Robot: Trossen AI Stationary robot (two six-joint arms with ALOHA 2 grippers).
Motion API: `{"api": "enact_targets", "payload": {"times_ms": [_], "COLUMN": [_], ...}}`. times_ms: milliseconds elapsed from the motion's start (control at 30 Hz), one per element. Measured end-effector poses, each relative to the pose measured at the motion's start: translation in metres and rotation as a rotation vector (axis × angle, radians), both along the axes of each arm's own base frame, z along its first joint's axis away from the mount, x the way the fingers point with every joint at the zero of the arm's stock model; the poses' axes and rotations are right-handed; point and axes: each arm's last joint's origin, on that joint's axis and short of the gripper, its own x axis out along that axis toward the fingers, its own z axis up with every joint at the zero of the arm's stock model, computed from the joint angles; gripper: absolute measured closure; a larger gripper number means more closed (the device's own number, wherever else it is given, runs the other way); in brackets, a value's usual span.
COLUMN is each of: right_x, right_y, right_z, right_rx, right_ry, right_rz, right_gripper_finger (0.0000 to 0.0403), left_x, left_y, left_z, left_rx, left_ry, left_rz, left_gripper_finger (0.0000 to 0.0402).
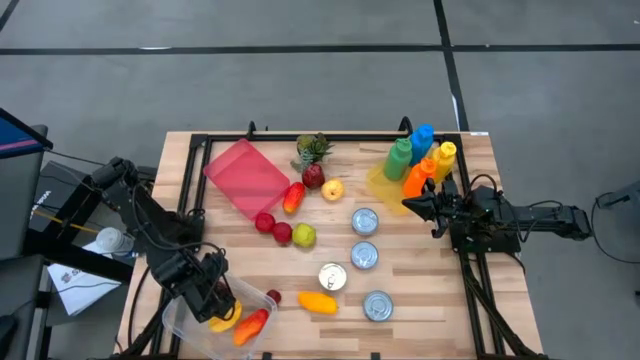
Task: Pick & Place Food Item
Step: Put the bottom dark red apple into the transparent bin, then put the green apple into the transparent bin
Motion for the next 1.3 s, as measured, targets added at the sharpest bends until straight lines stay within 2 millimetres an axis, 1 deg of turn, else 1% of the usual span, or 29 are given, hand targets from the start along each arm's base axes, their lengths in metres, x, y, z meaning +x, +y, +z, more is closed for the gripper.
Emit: {"api": "enact_targets", "payload": {"times_ms": [133,300,533,800,900,1000,1167,1300], "right_x": [0.000,0.000,0.000,0.000,0.000,0.000,0.000,0.000], "right_y": [0.000,0.000,0.000,0.000,0.000,0.000,0.000,0.000], "right_z": [0.000,0.000,0.000,0.000,0.000,0.000,0.000,0.000], "right_rx": [0.000,0.000,0.000,0.000,0.000,0.000,0.000,0.000], "right_ry": [-0.001,0.000,0.000,0.000,0.000,0.000,0.000,0.000], "right_rz": [0.000,0.000,0.000,0.000,-0.001,0.000,0.000,0.000], "right_gripper_finger": [0.0403,0.0403,0.0403,0.0403,0.0403,0.0403,0.0403,0.0403], "left_x": [0.000,-0.001,0.004,0.009,0.010,0.009,0.012,0.012], "left_y": [-0.001,-0.002,0.001,-0.002,-0.002,-0.001,0.002,0.006], "left_z": [0.000,0.000,0.001,0.002,0.002,0.001,0.002,0.006], "left_rx": [-0.058,-0.070,-0.078,-0.082,-0.073,-0.064,-0.105,-0.124], "left_ry": [0.058,0.074,0.066,-0.032,-0.047,-0.028,0.015,0.006], "left_rz": [-0.010,-0.004,0.019,0.032,0.008,0.008,0.016,0.028], "left_gripper_finger": [0.0050,0.0050,0.0050,0.0050,0.0050,0.0050,0.0048,0.0041]}}
